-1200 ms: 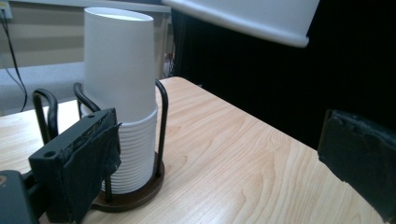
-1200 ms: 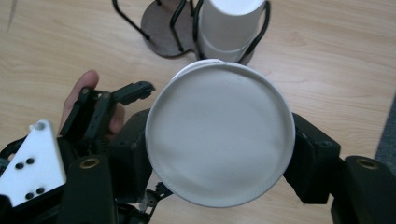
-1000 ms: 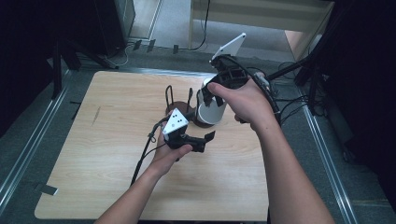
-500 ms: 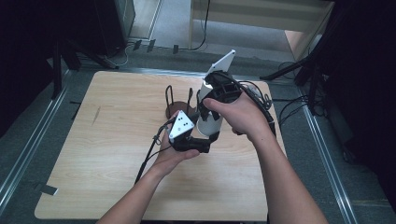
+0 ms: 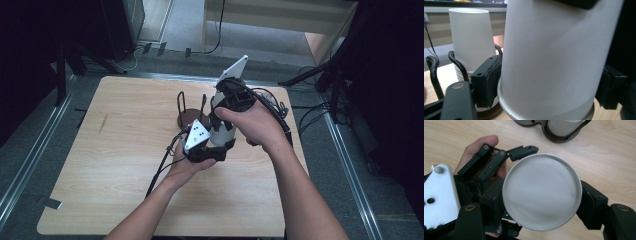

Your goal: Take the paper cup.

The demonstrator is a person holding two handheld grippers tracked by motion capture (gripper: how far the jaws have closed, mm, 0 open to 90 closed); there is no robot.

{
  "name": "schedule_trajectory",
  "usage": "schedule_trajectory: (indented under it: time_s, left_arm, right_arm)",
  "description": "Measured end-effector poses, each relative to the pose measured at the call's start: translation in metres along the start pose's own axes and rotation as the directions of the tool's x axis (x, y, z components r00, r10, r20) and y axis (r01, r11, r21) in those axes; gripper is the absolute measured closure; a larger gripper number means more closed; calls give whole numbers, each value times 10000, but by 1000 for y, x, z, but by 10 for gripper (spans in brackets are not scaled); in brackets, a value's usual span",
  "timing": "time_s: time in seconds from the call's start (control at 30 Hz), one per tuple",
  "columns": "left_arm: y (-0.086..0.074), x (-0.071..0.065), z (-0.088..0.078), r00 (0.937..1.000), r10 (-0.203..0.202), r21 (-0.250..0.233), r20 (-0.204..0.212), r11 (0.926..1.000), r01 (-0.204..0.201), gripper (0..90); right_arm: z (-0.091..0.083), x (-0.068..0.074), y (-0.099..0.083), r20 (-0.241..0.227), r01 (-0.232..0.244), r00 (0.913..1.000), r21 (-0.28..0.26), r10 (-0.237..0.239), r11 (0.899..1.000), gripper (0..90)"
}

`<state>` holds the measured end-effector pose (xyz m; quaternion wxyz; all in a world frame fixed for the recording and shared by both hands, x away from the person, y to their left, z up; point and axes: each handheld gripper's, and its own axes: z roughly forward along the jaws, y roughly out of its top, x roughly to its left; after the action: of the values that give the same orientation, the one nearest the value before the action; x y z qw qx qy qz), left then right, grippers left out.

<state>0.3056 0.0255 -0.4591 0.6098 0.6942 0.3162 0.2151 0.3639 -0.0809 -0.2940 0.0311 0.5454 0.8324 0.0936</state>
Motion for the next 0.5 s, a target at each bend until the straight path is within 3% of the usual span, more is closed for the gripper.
schedule_trajectory:
  time_s: [0.17, 0.33, 0.5]
  left_arm:
    - [-1, 0, 1, 9999, 126, 129, 4, 9998, -126, 227]
    - [-5, 2, 0, 9999, 148, 242, 10, 9996, -149, 229]
    - [-9, 5, -4, 9999, 111, 285, -19, 9995, -110, 231]
  right_arm:
    - [-4, -1, 2, 40, 86, 10000, -81, -86, 9999, 324]
    - [-19, -2, 8, 151, -4, 9999, -300, 8, 9996, 311]
    - [-38, -14, 13, 328, -380, 9987, -647, 402, 9972, 295]
